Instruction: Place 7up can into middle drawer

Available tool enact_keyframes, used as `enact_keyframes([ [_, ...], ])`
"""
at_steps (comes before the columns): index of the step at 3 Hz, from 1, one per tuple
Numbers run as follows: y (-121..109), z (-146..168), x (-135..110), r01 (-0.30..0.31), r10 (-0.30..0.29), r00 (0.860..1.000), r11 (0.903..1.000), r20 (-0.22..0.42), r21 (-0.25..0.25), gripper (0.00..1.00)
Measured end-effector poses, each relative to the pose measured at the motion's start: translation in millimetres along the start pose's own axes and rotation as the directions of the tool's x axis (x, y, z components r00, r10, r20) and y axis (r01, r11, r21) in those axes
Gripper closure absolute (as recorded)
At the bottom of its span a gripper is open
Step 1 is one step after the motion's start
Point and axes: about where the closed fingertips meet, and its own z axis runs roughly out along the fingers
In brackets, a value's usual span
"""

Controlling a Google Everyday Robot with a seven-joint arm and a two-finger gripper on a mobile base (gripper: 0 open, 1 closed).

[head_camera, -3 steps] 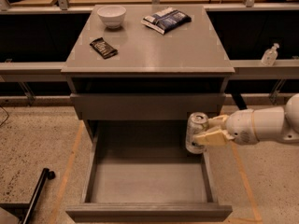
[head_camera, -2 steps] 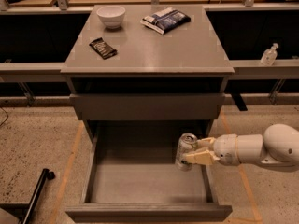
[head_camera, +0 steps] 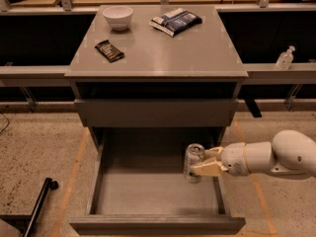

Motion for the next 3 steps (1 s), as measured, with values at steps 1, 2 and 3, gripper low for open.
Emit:
enact_keyframes([
  [1,0,22,13,0.020,-0.020,1.000,0.9994,0.006,-0.028,1.00],
  [2,-5,55,43,0.052,-0.052,0.999,0.9974,0.003,-0.050,1.00],
  [3,-11,77,65,0.031,-0.031,1.000,0.9994,0.000,-0.015,1.00],
])
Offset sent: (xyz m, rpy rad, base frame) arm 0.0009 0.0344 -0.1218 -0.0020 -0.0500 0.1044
